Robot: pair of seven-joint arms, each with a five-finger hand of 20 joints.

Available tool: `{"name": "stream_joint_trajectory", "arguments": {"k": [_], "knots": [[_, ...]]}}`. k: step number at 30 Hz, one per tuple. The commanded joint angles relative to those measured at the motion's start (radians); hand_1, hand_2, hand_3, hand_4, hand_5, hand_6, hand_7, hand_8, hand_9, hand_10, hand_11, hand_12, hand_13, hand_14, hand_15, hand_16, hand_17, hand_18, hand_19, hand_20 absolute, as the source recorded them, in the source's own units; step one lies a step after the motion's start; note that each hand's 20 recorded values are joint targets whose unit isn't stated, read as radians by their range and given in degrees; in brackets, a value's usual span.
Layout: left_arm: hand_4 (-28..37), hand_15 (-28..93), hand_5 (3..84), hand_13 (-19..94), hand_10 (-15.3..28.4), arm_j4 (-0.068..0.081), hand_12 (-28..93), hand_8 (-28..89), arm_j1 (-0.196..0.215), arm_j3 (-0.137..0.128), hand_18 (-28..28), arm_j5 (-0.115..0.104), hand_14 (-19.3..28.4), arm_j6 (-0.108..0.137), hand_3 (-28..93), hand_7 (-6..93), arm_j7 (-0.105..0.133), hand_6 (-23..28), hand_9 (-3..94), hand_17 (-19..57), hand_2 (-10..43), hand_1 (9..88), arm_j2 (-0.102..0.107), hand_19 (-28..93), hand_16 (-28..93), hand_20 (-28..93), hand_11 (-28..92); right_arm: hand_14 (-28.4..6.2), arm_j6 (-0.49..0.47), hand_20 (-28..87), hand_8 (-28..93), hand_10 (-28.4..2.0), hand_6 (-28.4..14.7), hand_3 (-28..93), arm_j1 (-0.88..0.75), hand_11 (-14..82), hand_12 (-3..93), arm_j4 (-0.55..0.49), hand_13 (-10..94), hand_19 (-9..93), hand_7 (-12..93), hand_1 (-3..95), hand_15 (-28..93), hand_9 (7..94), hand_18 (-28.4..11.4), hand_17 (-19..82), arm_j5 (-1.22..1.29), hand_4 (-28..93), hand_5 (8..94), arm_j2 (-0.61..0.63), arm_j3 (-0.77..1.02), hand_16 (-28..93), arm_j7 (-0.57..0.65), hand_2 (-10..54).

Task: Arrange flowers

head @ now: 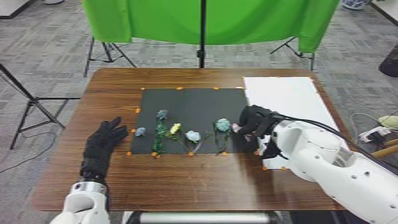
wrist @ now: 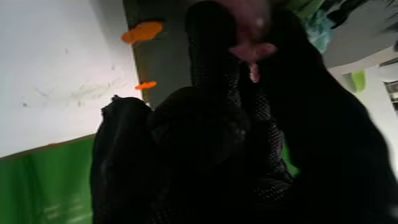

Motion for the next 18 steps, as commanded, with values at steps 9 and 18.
{"name": "stream_joint_trajectory", "arguments": {"k": [9,18], "knots": [[-28.3,23,42.9,31,13.8,0.018,12,-6,0.019,0.011,12.8,0.003,18.0,-0.024,61,10.7,-0.030,4.6,43.4,2.6,8.5,22.2,-0.015,8,0,18,17,-4.1,-0.131,55,-7,-14.9,-2.4,58,-0.046,21.3,22.0,-0.074,87,93,14,35.0,59,75.8,-12.4,62,-0.029,-27,64.9,0.017,0.100,32,-0.017,-9.5],[-28.3,23,43.0,31,13.8,0.021,12,-6,0.017,0.017,12.9,0.032,17.9,-0.039,62,10.7,-0.010,4.5,43.4,2.6,7.9,22.2,-0.010,8,0,18,17,-15.7,0.321,35,-6,-18.7,-4.4,59,-0.427,14.8,21.0,-0.110,67,68,12,18.0,34,68.6,-19.2,39,0.403,-16,63.0,-0.098,0.528,26,-0.278,-1.3]]}}
